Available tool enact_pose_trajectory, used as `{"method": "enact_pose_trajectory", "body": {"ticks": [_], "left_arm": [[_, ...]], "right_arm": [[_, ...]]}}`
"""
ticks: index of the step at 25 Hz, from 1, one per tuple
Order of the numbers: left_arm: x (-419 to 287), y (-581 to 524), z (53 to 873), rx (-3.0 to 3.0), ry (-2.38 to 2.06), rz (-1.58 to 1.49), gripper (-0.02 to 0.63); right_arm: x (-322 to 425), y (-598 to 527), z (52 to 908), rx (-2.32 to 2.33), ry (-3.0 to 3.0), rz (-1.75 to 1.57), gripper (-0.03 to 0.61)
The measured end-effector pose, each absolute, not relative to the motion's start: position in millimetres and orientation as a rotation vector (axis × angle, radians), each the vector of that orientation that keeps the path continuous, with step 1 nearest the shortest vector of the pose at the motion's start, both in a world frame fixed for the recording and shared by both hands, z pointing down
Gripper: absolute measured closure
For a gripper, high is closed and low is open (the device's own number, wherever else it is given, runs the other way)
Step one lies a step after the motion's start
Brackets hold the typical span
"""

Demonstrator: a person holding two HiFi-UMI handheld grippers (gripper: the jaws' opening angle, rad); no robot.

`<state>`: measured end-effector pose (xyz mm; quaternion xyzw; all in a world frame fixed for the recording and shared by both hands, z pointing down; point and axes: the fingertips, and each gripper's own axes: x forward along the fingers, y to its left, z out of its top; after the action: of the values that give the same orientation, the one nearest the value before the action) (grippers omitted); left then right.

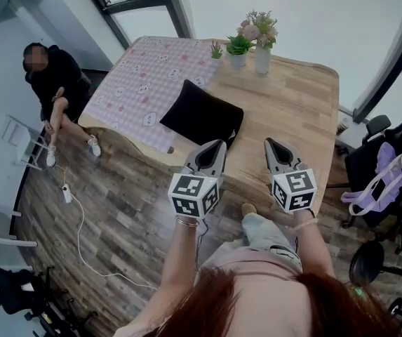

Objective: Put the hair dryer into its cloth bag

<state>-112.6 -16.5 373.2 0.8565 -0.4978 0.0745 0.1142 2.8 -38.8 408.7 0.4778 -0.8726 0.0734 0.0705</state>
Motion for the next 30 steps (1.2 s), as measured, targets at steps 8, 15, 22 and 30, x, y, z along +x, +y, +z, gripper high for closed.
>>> {"method": "enact_pose_trajectory", "body": {"ticks": [8,15,22,30], "left_arm": [[-113,16,361,2.529,-1.490,0.191,0.594],[-115,36,350,2.546,-1.528,0.185,0.594],[-118,53,337,2.565,-1.565,0.178,0.594],[-118,69,324,2.586,-1.593,0.165,0.594]], "right_arm": [[4,-6,387,1.452,-2.649,0.150,0.578],[8,18,374,1.467,-2.654,0.114,0.578],[9,36,358,1.481,-2.663,0.060,0.578],[11,54,348,1.496,-2.665,0.025,0.578]]}}
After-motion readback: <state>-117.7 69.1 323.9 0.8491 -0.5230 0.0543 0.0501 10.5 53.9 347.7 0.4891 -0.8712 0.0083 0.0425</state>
